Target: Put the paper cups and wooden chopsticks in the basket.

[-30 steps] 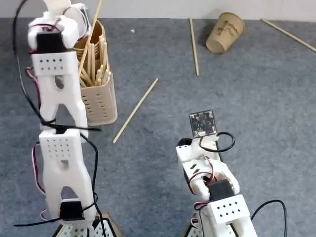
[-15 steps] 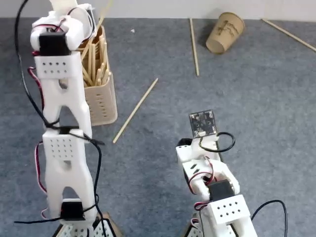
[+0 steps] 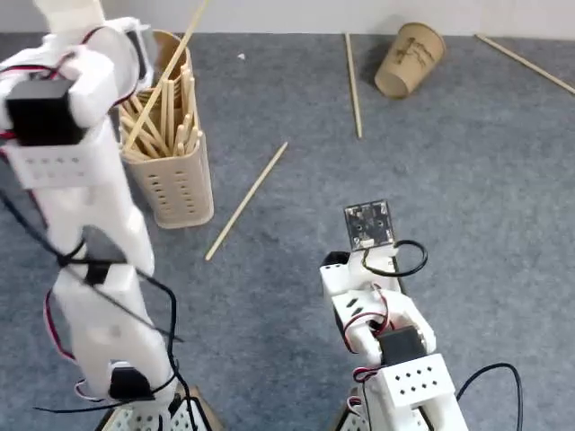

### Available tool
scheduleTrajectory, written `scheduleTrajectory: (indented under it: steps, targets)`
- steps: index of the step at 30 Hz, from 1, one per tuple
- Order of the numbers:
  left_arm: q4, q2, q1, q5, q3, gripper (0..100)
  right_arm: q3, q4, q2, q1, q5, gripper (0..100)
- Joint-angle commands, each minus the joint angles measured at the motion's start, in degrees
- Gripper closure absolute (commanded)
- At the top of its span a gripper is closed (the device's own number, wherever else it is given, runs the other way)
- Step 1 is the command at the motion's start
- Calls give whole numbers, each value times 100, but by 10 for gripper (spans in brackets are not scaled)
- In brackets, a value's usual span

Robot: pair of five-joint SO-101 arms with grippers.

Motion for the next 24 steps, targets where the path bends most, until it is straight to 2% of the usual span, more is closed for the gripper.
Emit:
scheduleTrajectory:
  steps: [1, 3, 6, 9, 24]
  targets:
    - [62, -1209, 40, -246, 1877, 843, -198, 4, -92, -40, 62, 978]
    - [44, -1736, 312, -607, 3090, 843, -198, 4, -92, -40, 62, 978]
    - [-273, -2149, 505, -1020, 4101, 843, -198, 4, -92, -40, 62, 978]
    - [-563, -2132, 435, -1037, 4215, 843, -198, 4, -92, -40, 62, 978]
    - [-703, -963, -136, -1222, 4189, 860, -198, 4, -101, -40, 62, 978]
